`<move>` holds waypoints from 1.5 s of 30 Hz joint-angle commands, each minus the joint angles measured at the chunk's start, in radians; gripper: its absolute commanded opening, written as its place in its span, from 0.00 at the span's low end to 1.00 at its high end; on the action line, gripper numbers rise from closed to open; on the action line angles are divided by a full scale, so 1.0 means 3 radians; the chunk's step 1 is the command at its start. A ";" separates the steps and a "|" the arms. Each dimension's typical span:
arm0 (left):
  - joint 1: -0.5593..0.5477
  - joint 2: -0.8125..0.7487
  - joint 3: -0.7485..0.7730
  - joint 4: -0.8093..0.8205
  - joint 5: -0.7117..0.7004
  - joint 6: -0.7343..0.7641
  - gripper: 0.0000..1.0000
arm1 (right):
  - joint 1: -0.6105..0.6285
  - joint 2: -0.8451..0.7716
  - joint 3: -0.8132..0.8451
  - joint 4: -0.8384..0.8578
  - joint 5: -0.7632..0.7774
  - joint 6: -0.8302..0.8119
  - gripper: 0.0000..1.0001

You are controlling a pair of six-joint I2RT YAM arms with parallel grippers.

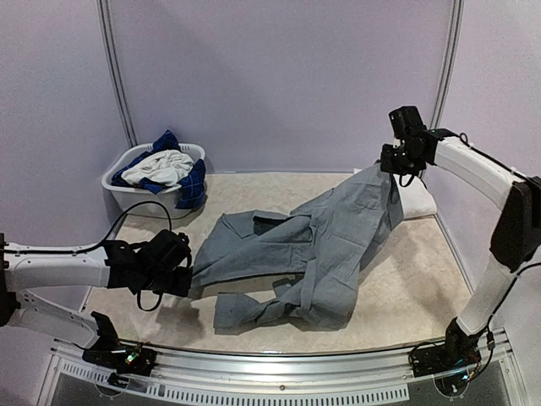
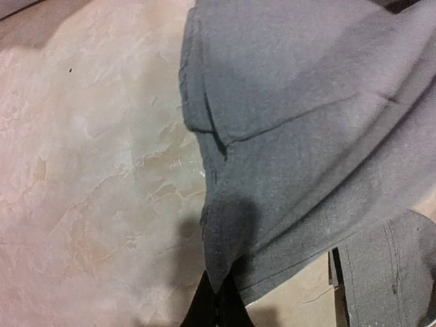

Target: Fold and stack the mixed laundry pile

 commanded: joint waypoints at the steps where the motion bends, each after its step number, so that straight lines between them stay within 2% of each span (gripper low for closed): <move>1: -0.0036 -0.0090 -0.0072 -0.0157 -0.0011 -0.0059 0.00 | -0.0093 0.0575 0.0110 -0.0163 -0.0258 0.0073 0.05; 3: -0.0036 -0.0090 -0.0065 -0.0137 0.0015 -0.0021 0.05 | -0.0108 0.0789 0.0192 -0.0223 -0.0245 0.0096 0.12; 5: -0.0036 -0.0099 -0.0034 -0.0156 0.0006 0.0008 0.21 | -0.0138 0.0909 0.0307 -0.0320 -0.0180 0.0102 0.30; 7: -0.0041 -0.0113 0.0039 -0.0216 -0.0042 0.0049 0.39 | -0.0176 0.0968 0.0427 -0.0421 -0.0163 0.0089 0.43; 10: -0.0080 -0.0167 0.0193 -0.0258 -0.0061 0.0154 0.57 | -0.0192 0.0892 0.0569 -0.0499 -0.0150 0.0029 0.53; 13: -0.0218 -0.0188 0.0500 -0.0307 -0.0096 0.0301 0.66 | -0.0192 0.0735 0.0690 -0.0605 -0.0091 -0.0040 0.63; 17: -0.0554 -0.0039 0.0944 -0.0368 -0.0119 0.0479 0.68 | -0.0173 0.0515 0.0531 -0.0659 -0.0295 -0.0051 0.66; 24: -0.1046 0.0494 0.1316 0.0162 0.0610 0.0703 0.60 | 0.0060 -0.0273 -0.0624 -0.0091 -0.0490 0.0066 0.67; 31: -0.1380 0.1317 0.1765 0.0380 0.0956 0.0785 0.58 | 0.0181 -0.0836 -0.1278 0.0121 -0.0540 0.0191 0.67; 38: -0.1563 0.1872 0.2116 0.0541 0.1080 0.0746 0.56 | 0.0207 -0.1216 -0.1525 0.0159 -0.0548 0.0215 0.67; 45: -0.1570 0.2226 0.2419 0.0390 0.0905 0.0659 0.54 | 0.0216 -0.1398 -0.1638 0.0191 -0.0566 0.0214 0.67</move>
